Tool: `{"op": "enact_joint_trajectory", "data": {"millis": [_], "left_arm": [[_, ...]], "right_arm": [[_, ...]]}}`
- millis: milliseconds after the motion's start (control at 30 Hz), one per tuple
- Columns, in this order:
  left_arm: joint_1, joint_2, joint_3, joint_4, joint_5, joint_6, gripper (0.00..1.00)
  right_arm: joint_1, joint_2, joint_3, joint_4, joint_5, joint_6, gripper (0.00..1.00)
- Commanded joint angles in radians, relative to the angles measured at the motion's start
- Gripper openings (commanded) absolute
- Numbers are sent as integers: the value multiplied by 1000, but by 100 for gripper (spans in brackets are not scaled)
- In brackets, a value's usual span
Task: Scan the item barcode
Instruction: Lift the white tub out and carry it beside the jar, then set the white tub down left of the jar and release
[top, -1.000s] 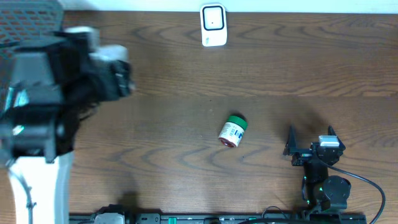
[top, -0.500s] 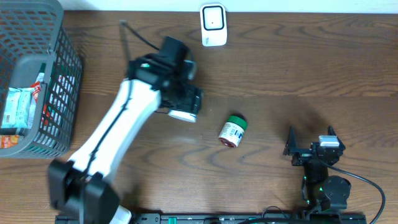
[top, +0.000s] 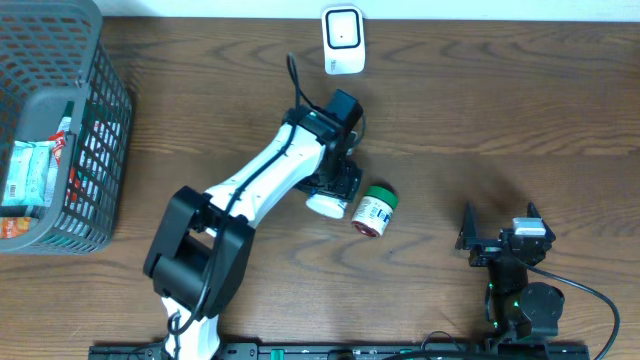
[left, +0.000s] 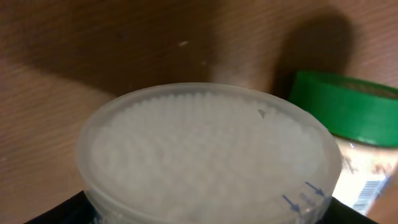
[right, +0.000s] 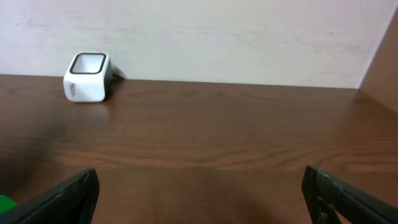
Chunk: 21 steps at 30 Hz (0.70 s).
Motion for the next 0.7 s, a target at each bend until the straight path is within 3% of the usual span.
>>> {"op": "enact_joint_trajectory", "data": {"millis": [0,600,667], "left_arm": [[1,3,-2,10,-43,-44,68],[-48,3,-69,56,-136,-87,68],[-48,3,-69,58,-136,-87,75]], "right_arm": [[13,1,-2,-4,2,-4,99],[13,1,-2,-4,2,-4,99],[13,0,-2,-4,2,-4,99]]}}
